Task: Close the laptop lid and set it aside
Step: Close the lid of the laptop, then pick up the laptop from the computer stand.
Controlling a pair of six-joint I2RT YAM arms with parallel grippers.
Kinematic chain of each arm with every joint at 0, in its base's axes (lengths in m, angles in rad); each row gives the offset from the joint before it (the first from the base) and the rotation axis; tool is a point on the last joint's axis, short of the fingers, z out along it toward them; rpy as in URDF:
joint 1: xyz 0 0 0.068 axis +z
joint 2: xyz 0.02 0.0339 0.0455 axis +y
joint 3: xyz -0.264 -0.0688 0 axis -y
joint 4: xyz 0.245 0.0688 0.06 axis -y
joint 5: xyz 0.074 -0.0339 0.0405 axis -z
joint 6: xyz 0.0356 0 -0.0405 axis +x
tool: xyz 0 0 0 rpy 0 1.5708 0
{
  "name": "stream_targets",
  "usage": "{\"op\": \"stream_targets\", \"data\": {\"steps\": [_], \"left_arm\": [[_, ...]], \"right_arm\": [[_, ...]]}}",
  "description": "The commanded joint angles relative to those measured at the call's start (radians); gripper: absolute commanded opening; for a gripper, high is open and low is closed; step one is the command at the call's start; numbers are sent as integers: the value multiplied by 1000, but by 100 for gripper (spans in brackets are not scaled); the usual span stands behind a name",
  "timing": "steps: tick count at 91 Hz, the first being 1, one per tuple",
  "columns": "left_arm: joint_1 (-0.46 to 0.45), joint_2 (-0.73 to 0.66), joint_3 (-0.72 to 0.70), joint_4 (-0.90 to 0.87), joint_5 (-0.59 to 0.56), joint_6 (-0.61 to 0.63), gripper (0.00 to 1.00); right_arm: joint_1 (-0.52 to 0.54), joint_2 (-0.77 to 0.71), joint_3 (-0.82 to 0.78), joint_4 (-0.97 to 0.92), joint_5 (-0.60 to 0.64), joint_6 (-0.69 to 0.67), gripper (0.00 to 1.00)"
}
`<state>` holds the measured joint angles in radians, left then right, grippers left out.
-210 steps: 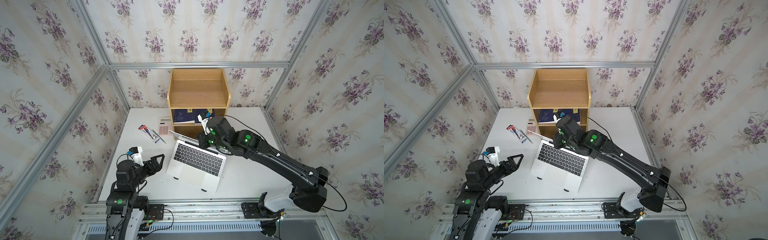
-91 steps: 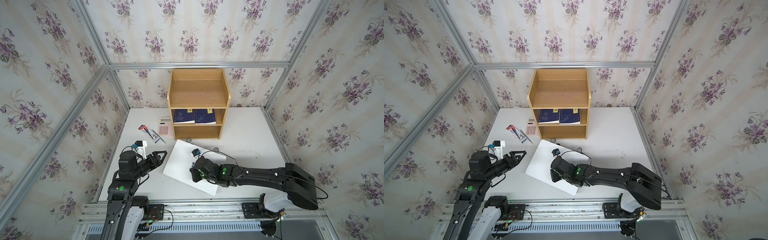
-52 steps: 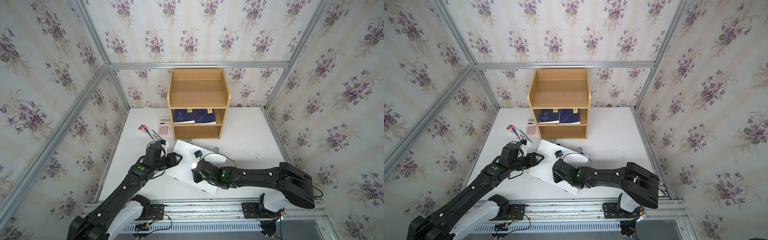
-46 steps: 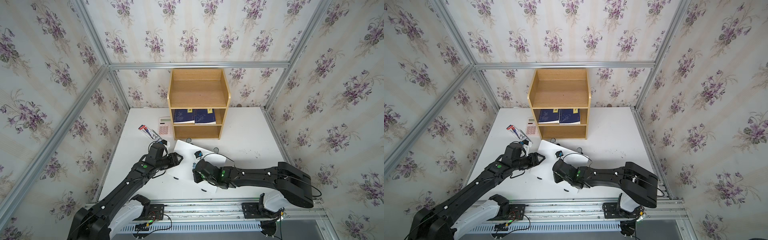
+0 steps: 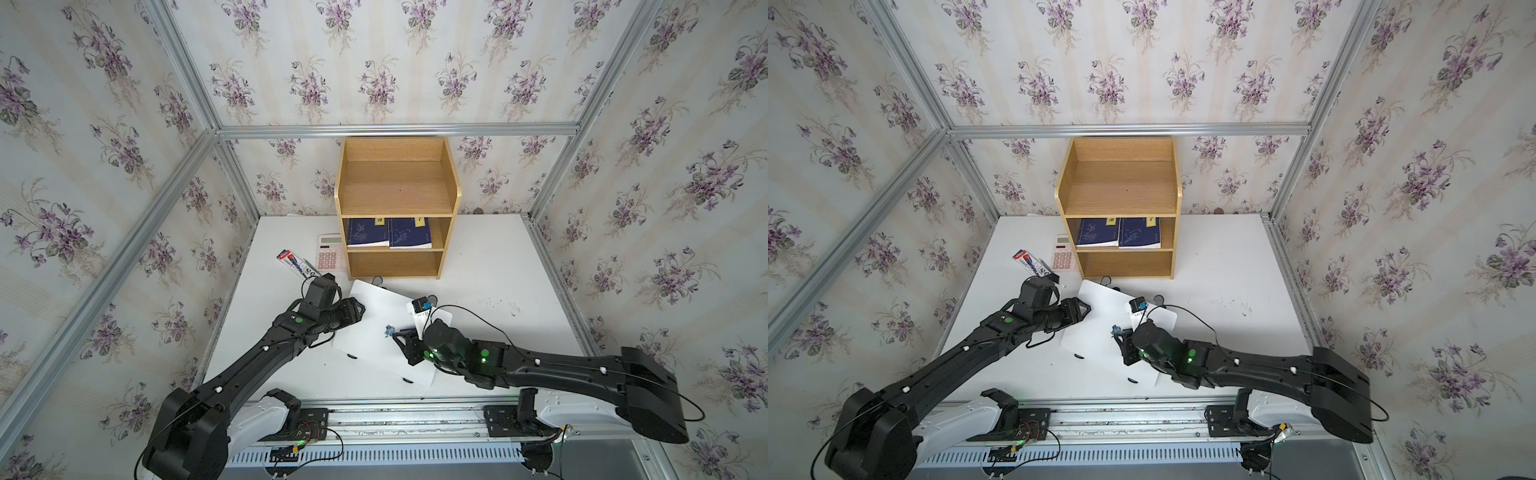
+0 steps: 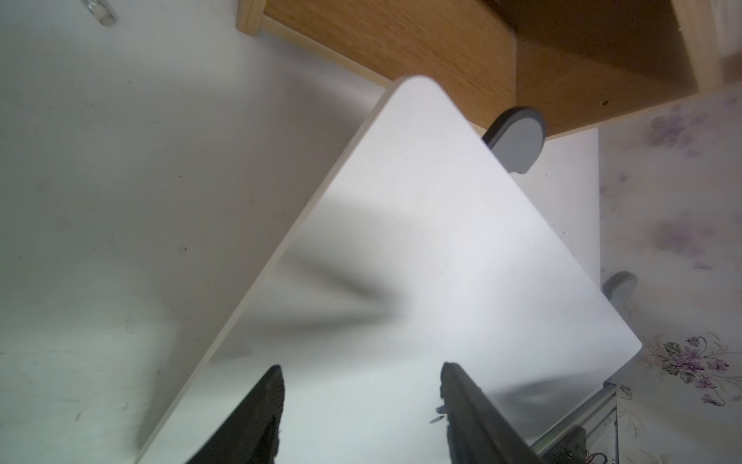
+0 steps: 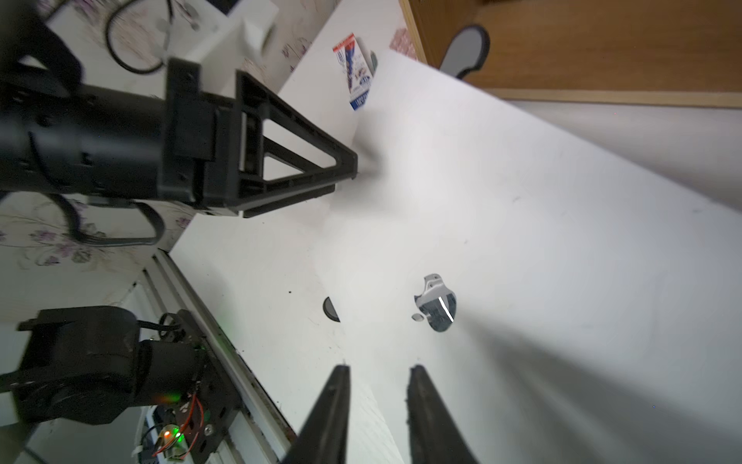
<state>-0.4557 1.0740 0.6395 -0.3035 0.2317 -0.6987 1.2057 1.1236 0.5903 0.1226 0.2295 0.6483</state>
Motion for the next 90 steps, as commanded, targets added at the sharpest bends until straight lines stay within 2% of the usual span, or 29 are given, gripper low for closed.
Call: {"op": "stream_targets", "data": {"steps": [1, 4, 12, 22, 31, 46, 52, 59, 76, 81, 90], "left_arm": [[1, -62, 4, -52, -89, 41, 66], [1, -82, 0, -59, -110, 47, 67], [0, -137, -21, -71, -172, 61, 70], [0, -182, -61, -55, -235, 69, 74], [2, -189, -67, -58, -254, 67, 77], [2, -149, -78, -5, -184, 67, 79], [6, -120, -79, 14, -160, 65, 79], [18, -83, -57, 18, -114, 71, 80], [27, -60, -28, 45, -59, 65, 81], [33, -64, -30, 53, -60, 61, 81], [58, -60, -25, 52, -33, 61, 82]], "right_arm": [[0, -134, -48, -6, 57, -32, 60], [0, -177, -62, -37, 83, -33, 69], [-1, -290, -90, -124, 156, -32, 84], [-3, -426, -144, -168, 225, -16, 97], [-18, -532, -217, -145, 252, 11, 100], [-81, -652, -321, -101, 197, 33, 100], [-135, -687, -368, -49, 113, 30, 100], [-231, -703, -428, 34, -69, 33, 100], [-467, -656, -562, 265, -435, 102, 96], [-501, -623, -590, 336, -483, 112, 94], [-531, -524, -632, 475, -547, 127, 82]]}}
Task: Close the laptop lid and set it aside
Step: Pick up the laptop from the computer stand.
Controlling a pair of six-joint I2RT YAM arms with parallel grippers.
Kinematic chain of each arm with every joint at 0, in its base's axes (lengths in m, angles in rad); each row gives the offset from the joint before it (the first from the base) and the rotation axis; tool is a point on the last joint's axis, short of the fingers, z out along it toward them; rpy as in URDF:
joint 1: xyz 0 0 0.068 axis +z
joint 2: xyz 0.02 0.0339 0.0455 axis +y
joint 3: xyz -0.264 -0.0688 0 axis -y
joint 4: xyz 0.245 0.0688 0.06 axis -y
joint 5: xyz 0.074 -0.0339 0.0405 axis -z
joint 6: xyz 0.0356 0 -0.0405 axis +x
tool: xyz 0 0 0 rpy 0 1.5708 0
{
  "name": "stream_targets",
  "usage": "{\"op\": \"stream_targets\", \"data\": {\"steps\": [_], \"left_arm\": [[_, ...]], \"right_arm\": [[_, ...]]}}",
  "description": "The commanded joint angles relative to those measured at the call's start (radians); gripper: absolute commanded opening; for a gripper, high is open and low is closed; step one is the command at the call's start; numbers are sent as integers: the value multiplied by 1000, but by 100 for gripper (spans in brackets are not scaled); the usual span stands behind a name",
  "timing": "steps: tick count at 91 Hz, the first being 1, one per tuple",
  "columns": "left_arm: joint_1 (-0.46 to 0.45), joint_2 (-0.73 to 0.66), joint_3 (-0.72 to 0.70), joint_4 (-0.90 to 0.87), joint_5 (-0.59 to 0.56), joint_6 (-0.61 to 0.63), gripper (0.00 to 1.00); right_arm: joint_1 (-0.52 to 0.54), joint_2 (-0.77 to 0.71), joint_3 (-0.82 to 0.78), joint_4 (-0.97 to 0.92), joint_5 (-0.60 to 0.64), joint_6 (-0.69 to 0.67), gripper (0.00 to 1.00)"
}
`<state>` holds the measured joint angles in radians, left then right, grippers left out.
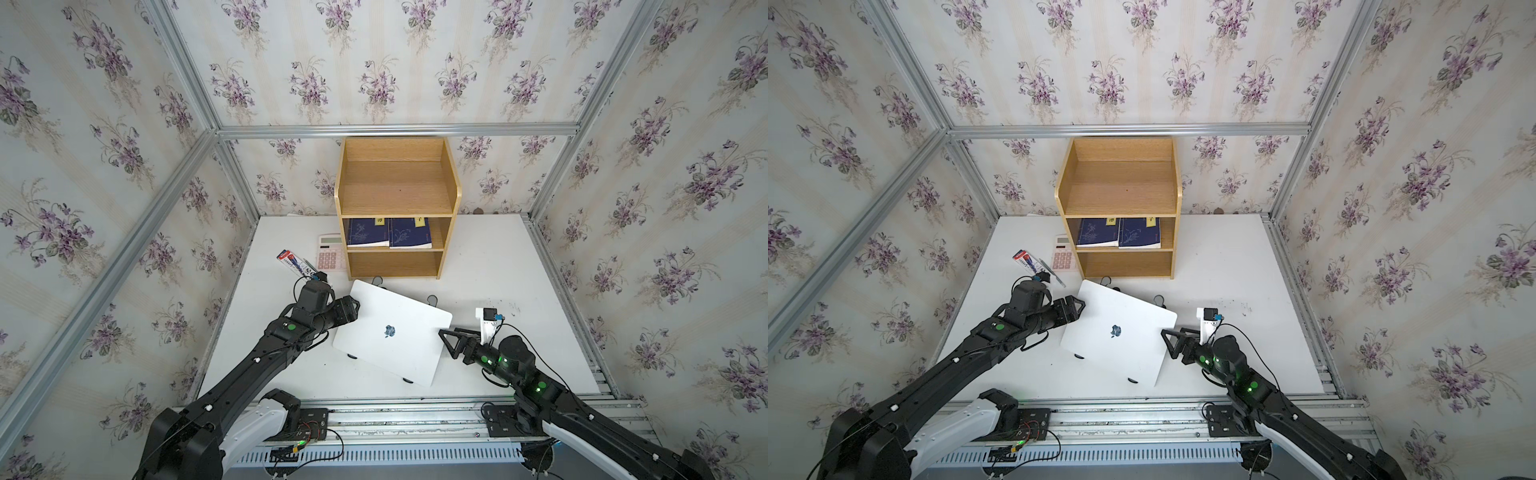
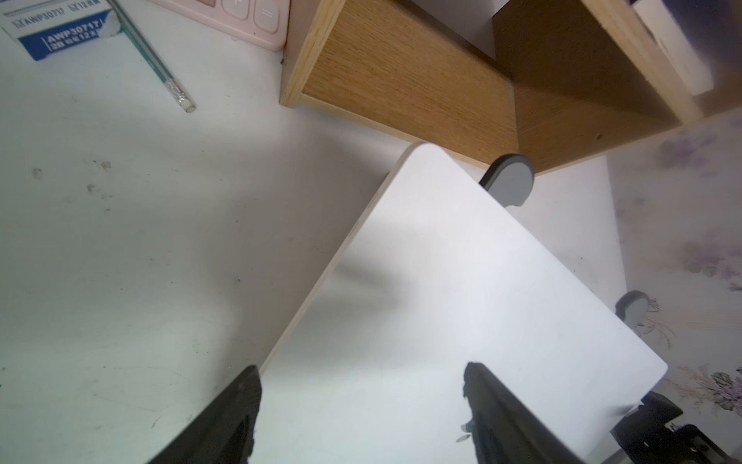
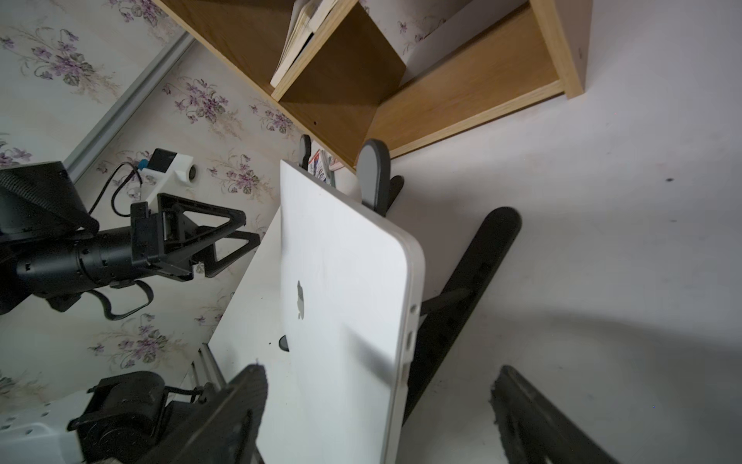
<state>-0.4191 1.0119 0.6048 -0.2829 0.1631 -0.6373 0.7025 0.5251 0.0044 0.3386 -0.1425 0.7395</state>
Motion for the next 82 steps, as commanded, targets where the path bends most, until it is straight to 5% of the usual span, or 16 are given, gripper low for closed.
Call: {"op": "stream_targets", "data": {"steps": [1, 17, 61, 82], "left_arm": [[24, 3, 10, 31, 39, 0, 82], [37, 12, -11, 55, 61, -16, 82], [42, 67, -10, 60, 62, -28, 82], [42, 44, -22, 34, 36, -30, 81]], "right_arm": [[-30, 88, -50, 274, -183, 37, 81], [-41, 324, -75, 577, -303, 58, 67], [-41, 811, -55, 1041, -399, 105, 53], [-42, 1000, -55, 1270, -434, 160, 29]]}}
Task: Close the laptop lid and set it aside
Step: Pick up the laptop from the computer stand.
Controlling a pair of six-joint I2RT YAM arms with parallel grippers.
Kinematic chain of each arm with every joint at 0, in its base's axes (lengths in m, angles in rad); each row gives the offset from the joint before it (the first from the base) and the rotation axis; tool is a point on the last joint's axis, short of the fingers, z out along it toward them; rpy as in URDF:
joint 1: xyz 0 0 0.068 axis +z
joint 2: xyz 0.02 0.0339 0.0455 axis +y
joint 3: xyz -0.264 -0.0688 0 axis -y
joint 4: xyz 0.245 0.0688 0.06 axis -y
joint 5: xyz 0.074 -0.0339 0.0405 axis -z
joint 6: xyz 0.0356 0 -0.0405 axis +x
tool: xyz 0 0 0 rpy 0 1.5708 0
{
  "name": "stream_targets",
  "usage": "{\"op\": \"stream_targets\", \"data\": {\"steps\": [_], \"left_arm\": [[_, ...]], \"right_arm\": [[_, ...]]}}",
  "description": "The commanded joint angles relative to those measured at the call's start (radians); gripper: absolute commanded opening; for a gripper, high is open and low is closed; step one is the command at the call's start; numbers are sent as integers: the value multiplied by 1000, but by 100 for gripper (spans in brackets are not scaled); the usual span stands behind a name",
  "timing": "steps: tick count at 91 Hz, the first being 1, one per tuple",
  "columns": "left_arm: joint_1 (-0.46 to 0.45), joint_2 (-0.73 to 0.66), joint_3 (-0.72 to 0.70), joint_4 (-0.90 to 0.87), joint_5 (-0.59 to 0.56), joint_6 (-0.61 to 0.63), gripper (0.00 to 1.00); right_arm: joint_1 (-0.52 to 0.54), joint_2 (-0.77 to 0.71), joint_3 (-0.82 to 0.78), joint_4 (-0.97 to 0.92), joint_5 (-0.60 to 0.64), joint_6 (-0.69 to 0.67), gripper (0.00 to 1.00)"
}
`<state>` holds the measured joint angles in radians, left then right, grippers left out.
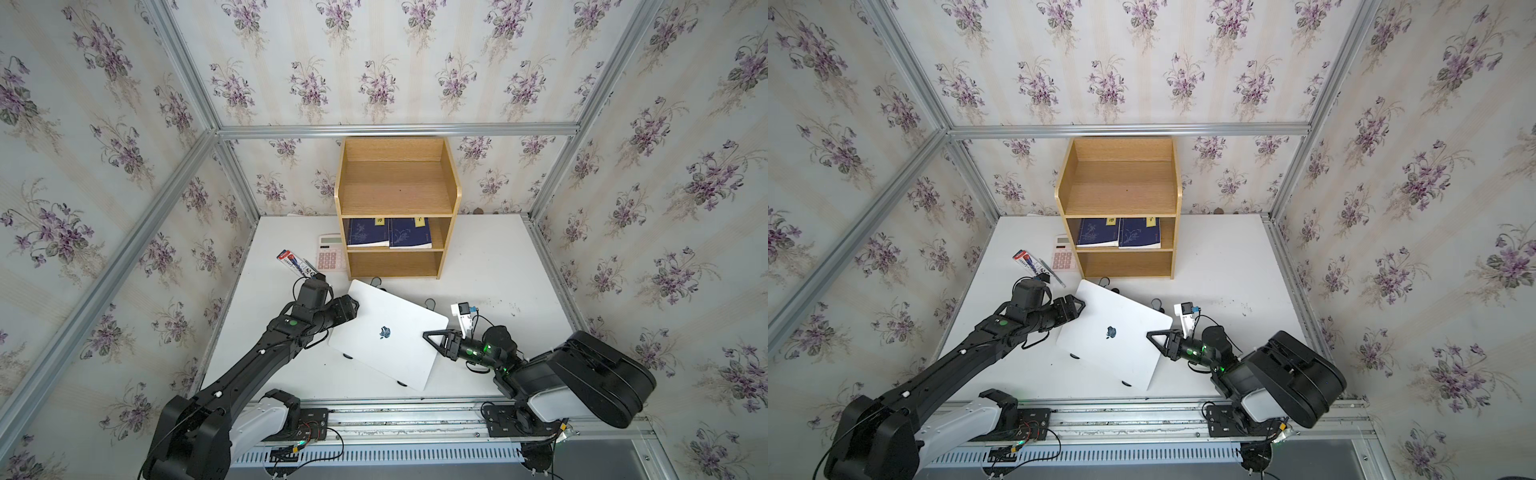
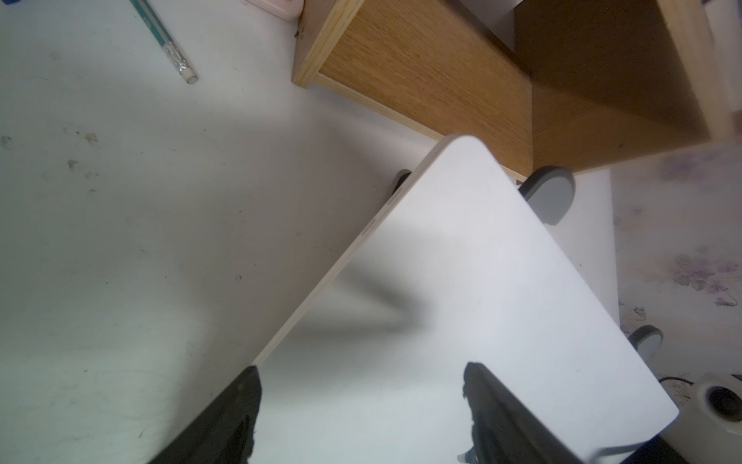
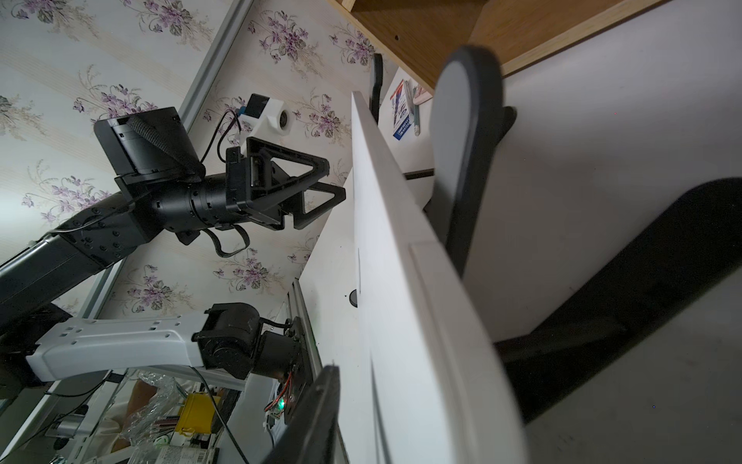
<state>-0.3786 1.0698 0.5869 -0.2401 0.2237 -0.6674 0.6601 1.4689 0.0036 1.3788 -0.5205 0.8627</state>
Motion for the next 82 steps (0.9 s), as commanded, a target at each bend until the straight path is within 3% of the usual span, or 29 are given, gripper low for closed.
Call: {"op": "stream_targets", "data": {"steps": [1, 28, 49, 64, 82], "left_arm": [[1, -16, -4, -9, -27, 1, 81], [1, -96, 8, -77, -89, 12, 81], [1, -215, 9, -149, -144, 29, 81], [1, -325, 10, -198, -185, 42, 81], [1, -456, -3, -235, -207, 31, 82]], "right_arm": [[1, 64, -54, 241, -57, 40, 29], [1, 221, -52, 445, -93, 121, 2], [1, 130, -55, 408, -46, 125, 0], [1, -65, -47, 186, 13, 90, 0], [0, -477, 51, -473, 146, -29, 0]]}}
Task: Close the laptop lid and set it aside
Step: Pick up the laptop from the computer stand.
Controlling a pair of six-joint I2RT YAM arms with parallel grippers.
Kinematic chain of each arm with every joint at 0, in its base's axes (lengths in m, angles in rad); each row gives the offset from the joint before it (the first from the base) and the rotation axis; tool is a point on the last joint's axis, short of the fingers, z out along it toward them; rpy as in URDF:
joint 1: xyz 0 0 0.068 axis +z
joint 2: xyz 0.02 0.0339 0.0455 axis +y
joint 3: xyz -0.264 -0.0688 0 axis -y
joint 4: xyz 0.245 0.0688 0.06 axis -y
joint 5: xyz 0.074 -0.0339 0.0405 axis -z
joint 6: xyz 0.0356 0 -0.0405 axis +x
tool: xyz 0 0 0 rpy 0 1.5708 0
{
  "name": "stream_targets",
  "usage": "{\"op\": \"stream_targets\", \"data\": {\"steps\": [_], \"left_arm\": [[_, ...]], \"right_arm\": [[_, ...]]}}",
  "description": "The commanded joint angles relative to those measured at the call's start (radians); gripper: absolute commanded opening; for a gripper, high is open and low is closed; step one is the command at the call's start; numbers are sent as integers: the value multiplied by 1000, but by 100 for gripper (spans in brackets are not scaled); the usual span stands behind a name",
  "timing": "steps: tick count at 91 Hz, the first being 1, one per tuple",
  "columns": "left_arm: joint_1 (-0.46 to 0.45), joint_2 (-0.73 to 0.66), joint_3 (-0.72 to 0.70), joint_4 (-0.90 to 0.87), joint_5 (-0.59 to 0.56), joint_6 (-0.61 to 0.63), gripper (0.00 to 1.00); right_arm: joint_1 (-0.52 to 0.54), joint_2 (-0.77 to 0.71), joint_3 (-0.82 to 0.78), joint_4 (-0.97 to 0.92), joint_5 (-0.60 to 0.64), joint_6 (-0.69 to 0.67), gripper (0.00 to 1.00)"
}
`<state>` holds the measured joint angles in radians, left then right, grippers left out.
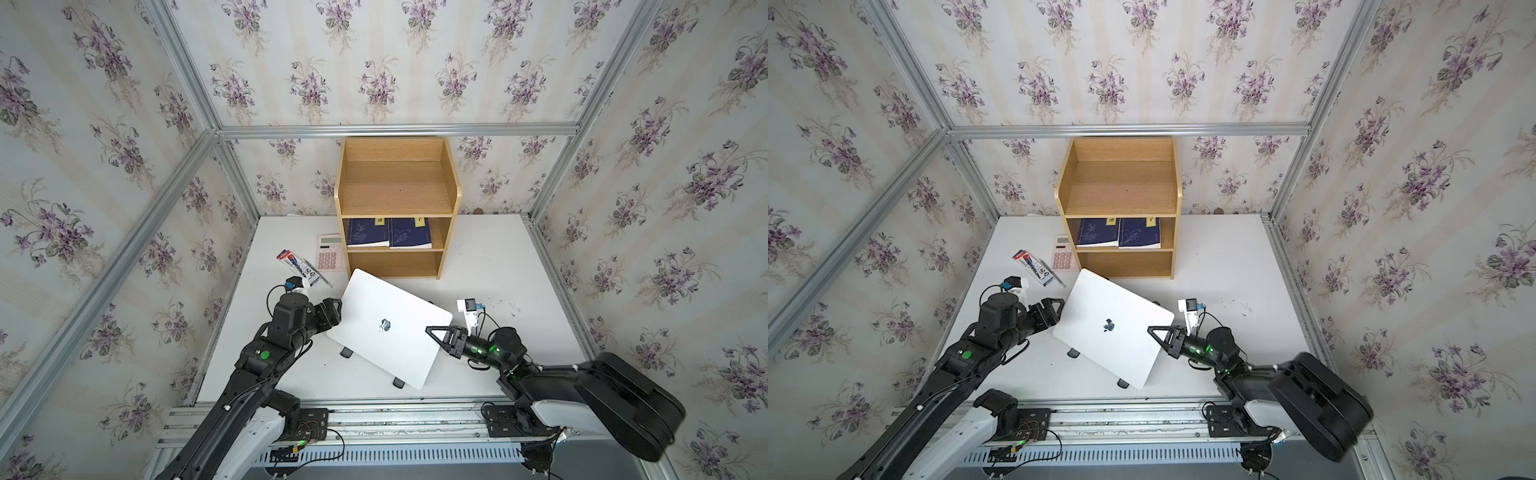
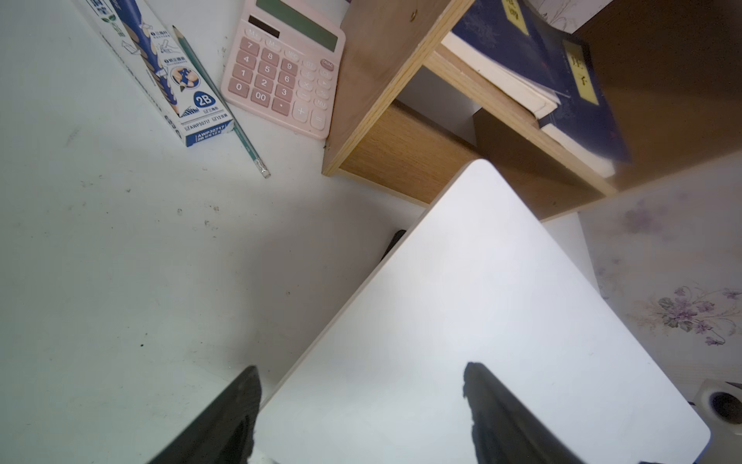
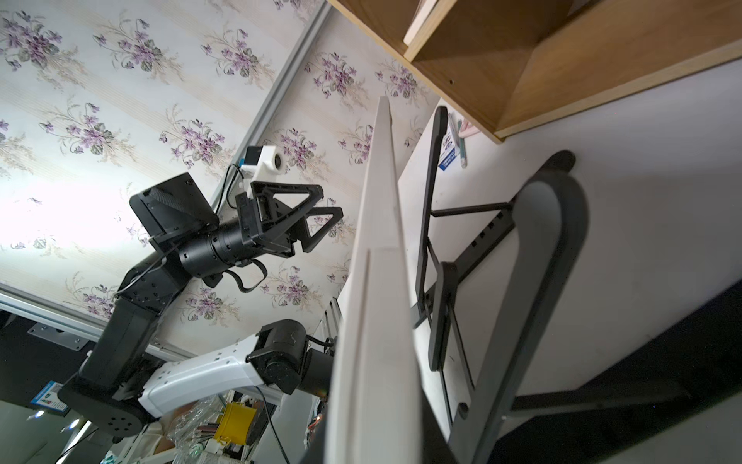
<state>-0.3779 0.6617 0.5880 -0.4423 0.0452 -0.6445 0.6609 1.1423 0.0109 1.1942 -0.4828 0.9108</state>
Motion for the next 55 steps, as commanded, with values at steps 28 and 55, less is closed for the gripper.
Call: {"op": "stream_targets", "data": {"steps": [28, 55], "left_arm": [[0, -252, 46, -100, -18, 36, 82], [0, -408, 44, -83, 33, 45, 82]], "right_arm": [[0, -464, 198, -724, 53, -77, 0], [2, -683, 306, -892, 31, -33, 0]]}}
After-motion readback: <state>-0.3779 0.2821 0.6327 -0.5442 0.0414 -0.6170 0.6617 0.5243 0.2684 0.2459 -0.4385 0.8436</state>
